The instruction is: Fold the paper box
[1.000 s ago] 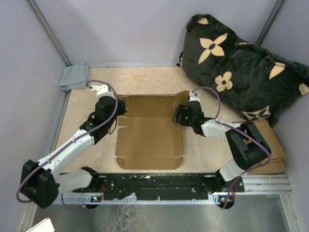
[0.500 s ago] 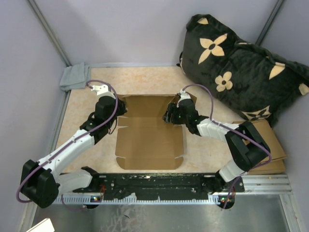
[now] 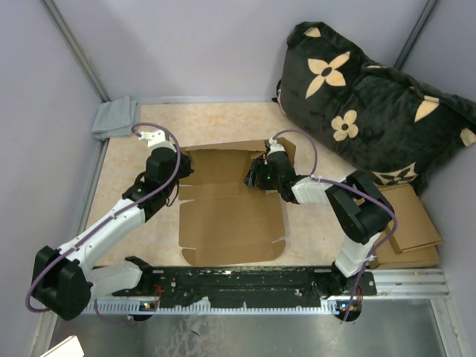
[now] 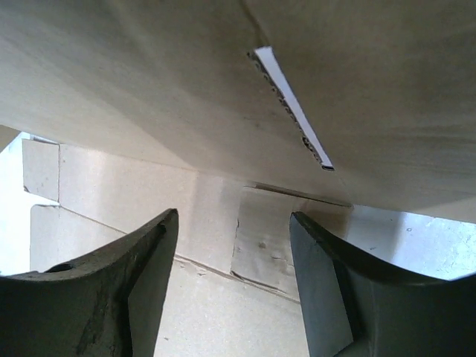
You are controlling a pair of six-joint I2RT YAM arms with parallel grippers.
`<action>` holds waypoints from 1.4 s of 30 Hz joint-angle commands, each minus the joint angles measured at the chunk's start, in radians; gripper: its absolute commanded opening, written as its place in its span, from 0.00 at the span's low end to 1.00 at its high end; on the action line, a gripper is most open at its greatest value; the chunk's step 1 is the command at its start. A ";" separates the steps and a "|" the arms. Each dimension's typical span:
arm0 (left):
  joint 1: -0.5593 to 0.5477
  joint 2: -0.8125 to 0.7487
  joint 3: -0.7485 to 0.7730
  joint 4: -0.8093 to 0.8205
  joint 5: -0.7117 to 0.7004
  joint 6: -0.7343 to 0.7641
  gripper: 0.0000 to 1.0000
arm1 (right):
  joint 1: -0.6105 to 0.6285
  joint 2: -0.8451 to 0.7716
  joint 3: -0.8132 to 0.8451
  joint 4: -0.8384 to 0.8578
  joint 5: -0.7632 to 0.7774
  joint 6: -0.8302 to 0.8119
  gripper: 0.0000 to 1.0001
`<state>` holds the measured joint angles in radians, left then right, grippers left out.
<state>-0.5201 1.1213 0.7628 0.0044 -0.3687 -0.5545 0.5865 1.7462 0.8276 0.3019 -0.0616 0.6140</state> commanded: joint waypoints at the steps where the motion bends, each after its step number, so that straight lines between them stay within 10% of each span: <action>1: -0.004 0.001 0.008 -0.012 0.026 -0.012 0.00 | 0.016 -0.005 -0.012 -0.016 -0.019 0.006 0.62; 18: 0.000 -0.009 0.003 -0.010 0.003 -0.012 0.00 | 0.015 -0.526 -0.013 -0.388 0.255 -0.172 0.65; 42: 0.001 -0.013 -0.006 -0.001 0.009 -0.006 0.00 | 0.013 -0.472 0.137 -0.367 0.286 -0.244 0.55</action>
<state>-0.5209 1.1210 0.7624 -0.0010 -0.3691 -0.5606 0.5945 1.2640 0.8997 -0.1337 0.2283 0.3920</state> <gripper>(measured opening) 0.007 0.560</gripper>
